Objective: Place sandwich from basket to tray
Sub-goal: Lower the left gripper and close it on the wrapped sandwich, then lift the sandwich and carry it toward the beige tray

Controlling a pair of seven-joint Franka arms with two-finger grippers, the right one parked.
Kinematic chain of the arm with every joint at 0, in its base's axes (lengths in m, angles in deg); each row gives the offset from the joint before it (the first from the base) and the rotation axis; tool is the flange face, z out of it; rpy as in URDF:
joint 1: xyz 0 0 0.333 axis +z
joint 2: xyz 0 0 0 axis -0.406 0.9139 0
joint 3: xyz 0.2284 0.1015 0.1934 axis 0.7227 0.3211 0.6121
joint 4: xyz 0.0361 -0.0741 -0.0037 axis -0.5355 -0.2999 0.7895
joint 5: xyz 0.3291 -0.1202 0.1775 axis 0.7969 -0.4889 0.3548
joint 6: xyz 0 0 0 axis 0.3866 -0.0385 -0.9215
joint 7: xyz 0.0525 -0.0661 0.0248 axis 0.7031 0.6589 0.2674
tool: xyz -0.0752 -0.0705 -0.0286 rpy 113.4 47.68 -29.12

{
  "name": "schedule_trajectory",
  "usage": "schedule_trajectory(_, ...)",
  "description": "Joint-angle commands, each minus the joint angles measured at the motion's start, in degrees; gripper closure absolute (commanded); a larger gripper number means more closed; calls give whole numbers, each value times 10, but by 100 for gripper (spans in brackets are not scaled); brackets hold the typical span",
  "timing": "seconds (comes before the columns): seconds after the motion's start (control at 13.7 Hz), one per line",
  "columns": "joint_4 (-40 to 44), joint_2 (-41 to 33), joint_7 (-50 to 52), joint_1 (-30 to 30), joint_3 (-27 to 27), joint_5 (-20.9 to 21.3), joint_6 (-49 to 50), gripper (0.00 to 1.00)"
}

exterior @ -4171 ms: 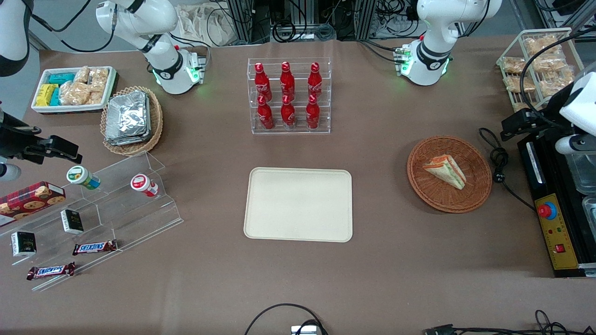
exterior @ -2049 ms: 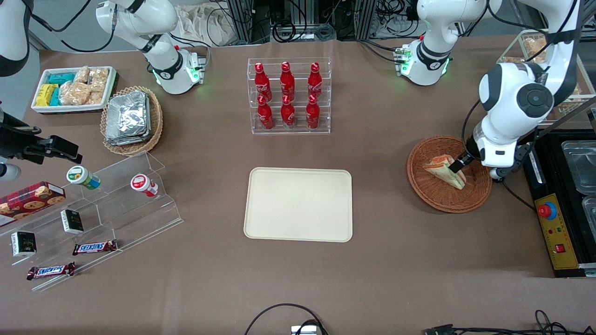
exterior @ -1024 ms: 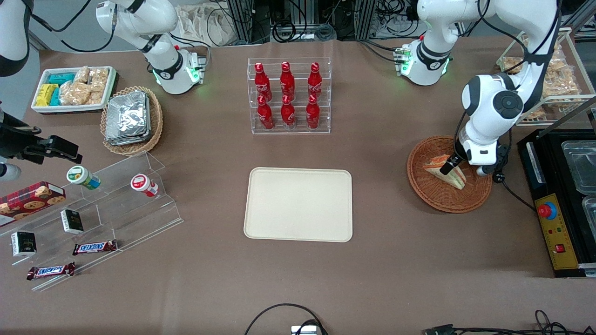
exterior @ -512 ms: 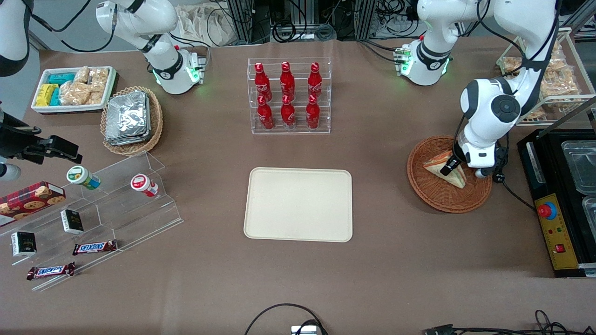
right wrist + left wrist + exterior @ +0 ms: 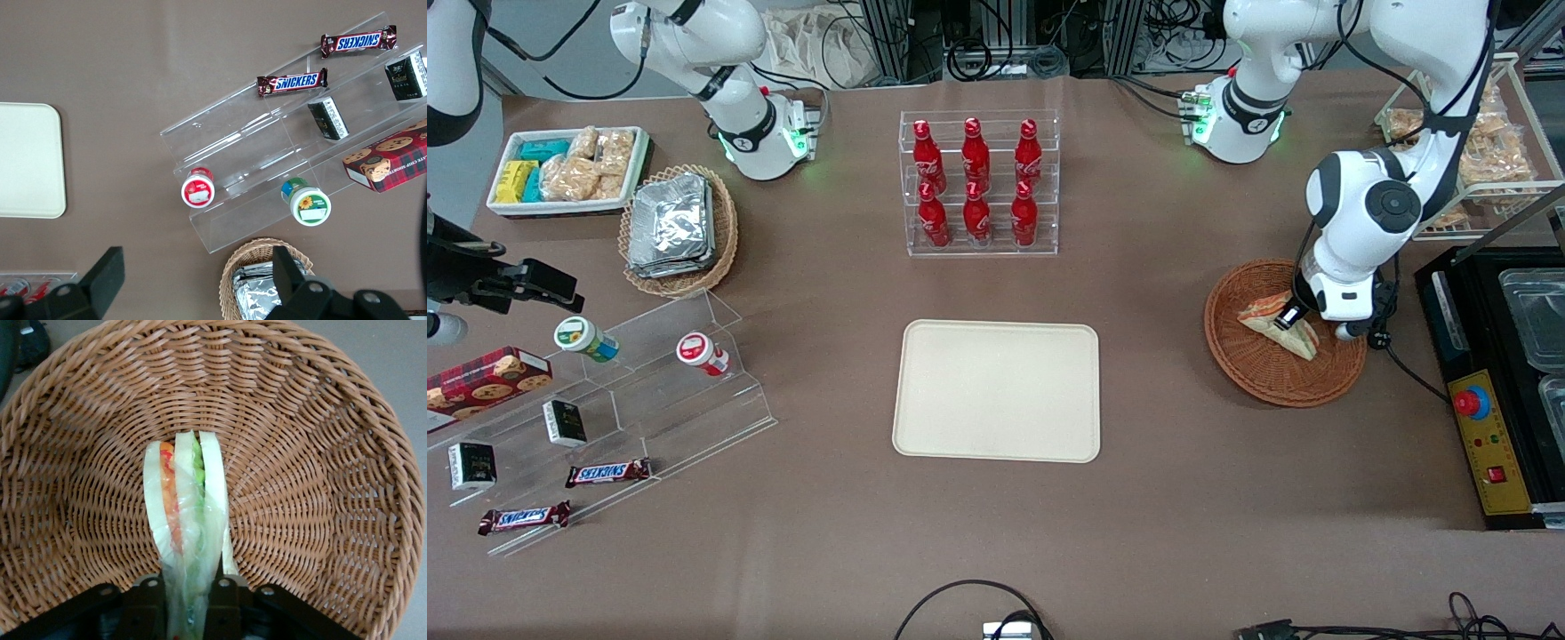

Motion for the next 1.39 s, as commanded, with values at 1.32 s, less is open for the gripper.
schedule_trajectory(1.32, 110, -94, -438, -11, -122, 14, 160, 97)
